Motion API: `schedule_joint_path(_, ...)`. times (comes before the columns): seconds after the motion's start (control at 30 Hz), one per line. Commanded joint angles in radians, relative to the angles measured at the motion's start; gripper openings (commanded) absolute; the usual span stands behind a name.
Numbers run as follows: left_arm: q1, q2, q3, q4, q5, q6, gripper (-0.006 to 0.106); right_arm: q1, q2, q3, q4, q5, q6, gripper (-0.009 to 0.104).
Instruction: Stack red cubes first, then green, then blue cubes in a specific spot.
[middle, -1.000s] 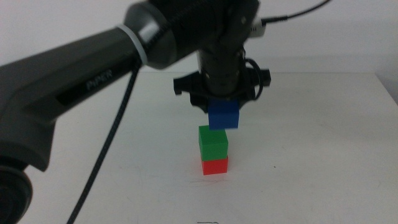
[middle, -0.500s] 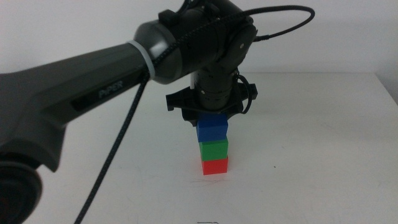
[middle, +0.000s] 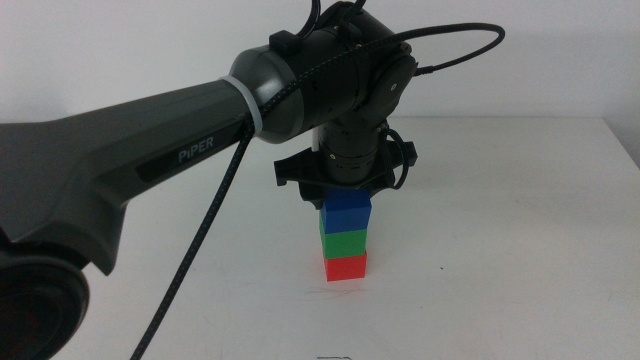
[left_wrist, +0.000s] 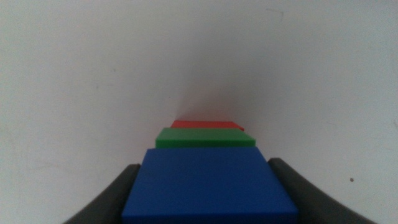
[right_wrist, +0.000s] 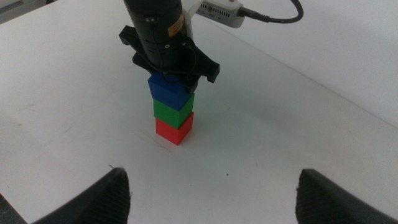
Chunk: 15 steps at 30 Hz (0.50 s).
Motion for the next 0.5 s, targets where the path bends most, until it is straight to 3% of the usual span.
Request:
schedule_joint_path(0.0,-0.002,-0.055,-0.029,0.023,-0.028,-0.003,-0.001,-0.007,0.003,-0.023,-0.03,-0.066,-0.01,0.094)
schedule_joint_path(0.47,-0.002,-0.049,-0.029,0.037,-0.05,0.01,-0.001,-0.007,0.003,-0.023,-0.03,-0.066,-0.01,0.094)
